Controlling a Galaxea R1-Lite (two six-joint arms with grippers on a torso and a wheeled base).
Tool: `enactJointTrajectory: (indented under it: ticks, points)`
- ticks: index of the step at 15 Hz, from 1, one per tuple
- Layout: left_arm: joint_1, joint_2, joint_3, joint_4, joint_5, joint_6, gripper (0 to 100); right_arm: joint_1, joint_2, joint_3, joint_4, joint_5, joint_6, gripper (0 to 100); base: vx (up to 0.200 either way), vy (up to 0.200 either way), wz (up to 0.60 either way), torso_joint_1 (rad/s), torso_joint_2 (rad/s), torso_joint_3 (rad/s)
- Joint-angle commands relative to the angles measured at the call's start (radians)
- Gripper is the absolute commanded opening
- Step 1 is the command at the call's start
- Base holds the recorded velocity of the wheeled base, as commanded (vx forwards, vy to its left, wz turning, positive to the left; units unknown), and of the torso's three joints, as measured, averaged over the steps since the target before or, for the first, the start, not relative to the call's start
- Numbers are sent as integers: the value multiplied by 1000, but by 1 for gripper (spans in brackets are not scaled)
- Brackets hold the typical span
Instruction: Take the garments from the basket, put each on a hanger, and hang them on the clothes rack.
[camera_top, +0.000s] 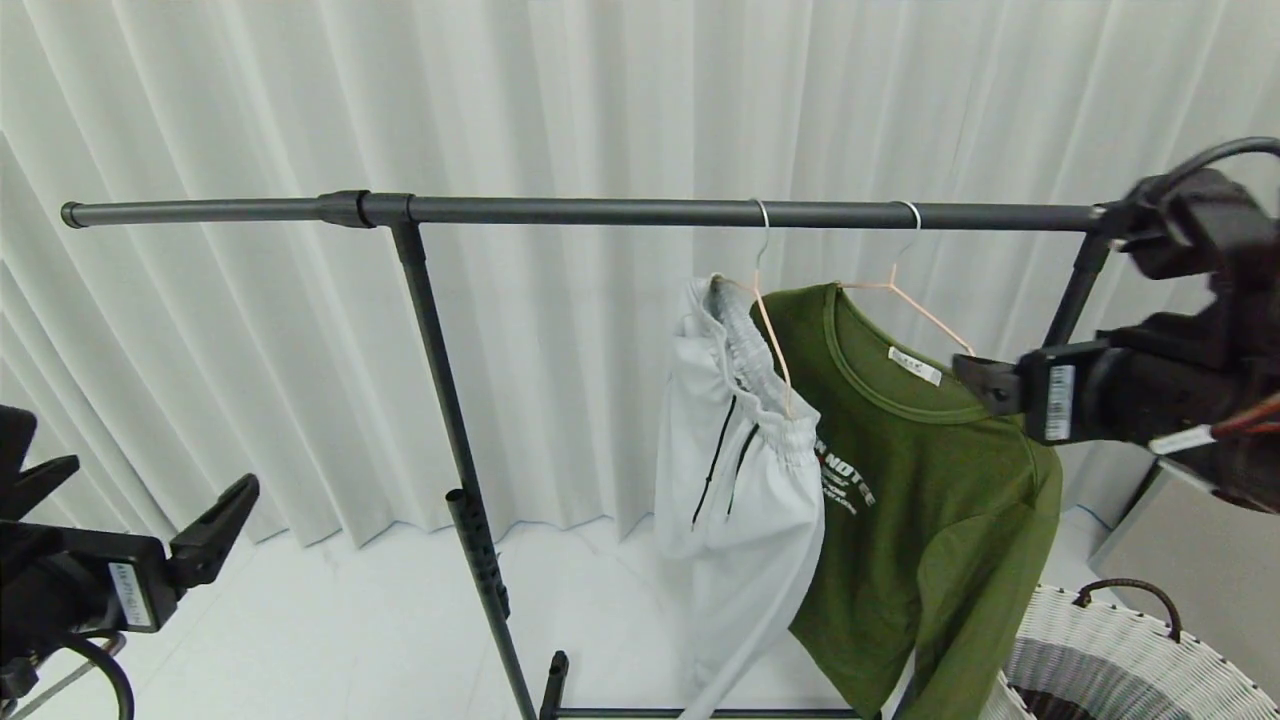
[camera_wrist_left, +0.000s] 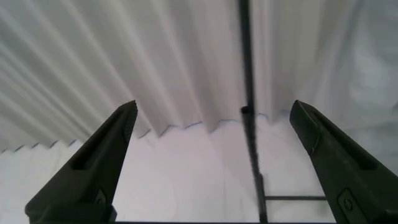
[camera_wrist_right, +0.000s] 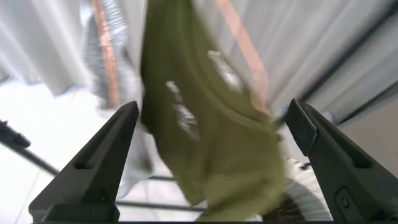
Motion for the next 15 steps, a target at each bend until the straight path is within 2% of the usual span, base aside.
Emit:
enactJointTrajectory:
  ticks: [1, 4, 5, 6, 7, 9, 11, 13, 15]
  points:
    - [120, -47, 28, 1, 1, -3, 100, -180, -284, 202, -53, 25, -92, 100, 0, 0, 0, 0, 0, 0]
    - [270, -84, 106, 1, -3, -19, 100, -431, -408, 311, -45, 136, -136, 100, 0, 0, 0, 0, 0, 0]
    - [272, -84, 107, 1, -3, -19, 100, -438, -410, 314, -47, 139, -138, 100, 0, 0, 0, 0, 0, 0]
    - [281, -139, 149, 2, -5, -19, 100, -577, -461, 374, -45, 203, -164, 100, 0, 0, 0, 0, 0, 0]
    - [281, -170, 176, 2, -6, -16, 100, -637, -487, 407, -45, 238, -172, 100, 0, 0, 0, 0, 0, 0]
    - [281, -236, 241, 2, -8, -19, 100, -706, -533, 483, -45, 272, -190, 100, 0, 0, 0, 0, 0, 0]
    - [281, -346, 293, 27, -9, -23, 100, -723, -594, 572, -45, 274, -198, 100, 0, 0, 0, 0, 0, 0]
    - [281, -460, 293, 139, -9, -40, 100, -723, -658, 642, -45, 274, -196, 100, 0, 0, 0, 0, 0, 0]
    - [281, -705, 293, 375, -5, -39, 100, -723, -758, 731, -45, 275, -196, 100, 0, 0, 0, 0, 0, 0]
